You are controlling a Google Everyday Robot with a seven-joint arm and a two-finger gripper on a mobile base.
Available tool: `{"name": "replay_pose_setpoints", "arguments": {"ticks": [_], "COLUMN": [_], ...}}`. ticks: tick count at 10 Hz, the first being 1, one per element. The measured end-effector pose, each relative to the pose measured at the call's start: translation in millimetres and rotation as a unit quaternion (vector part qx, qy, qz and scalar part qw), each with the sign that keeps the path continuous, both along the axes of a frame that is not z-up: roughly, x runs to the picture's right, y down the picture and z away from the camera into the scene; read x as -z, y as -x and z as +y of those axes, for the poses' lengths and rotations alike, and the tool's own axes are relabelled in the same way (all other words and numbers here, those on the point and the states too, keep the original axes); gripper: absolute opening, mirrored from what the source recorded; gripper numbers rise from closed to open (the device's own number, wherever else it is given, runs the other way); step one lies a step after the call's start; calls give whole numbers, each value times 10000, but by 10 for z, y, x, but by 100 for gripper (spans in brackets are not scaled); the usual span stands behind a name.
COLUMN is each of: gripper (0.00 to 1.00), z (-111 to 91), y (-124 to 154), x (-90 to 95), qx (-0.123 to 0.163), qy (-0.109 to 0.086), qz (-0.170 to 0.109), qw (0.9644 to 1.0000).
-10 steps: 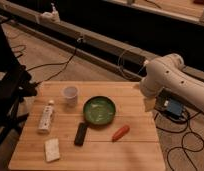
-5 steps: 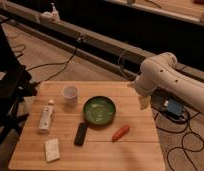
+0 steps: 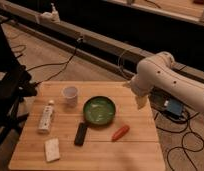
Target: Wipe the white sponge on the table
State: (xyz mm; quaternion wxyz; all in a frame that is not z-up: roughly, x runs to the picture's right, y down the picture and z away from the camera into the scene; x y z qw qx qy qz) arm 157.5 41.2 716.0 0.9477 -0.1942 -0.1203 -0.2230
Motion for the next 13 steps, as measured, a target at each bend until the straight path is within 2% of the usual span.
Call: {"name": "replay_pose_setpoints", "arguments": {"ticks": [2, 3, 4, 5, 7, 8, 9, 10, 11, 13], "gripper": [80, 80, 80, 80, 80, 80, 80, 80, 80, 80], "z": [90, 161, 220, 276, 398, 463, 542, 580, 603, 607], "y": [389, 700, 886, 1096, 1497, 1739, 2022, 2189, 2267, 2259], "x": [-40, -88, -114, -141, -140, -96, 31, 128, 181, 184], "qx": [442, 793, 1010, 1242, 1684, 1848, 1966, 2022, 2054, 2054], "qy": [51, 100, 163, 211, 347, 435, 553, 603, 637, 649], "qz": [-386, -683, -862, -1076, -1508, -1795, -2204, -2470, -2602, -2601], "qw": [9983, 9945, 9910, 9862, 9735, 9653, 9538, 9458, 9413, 9412]}}
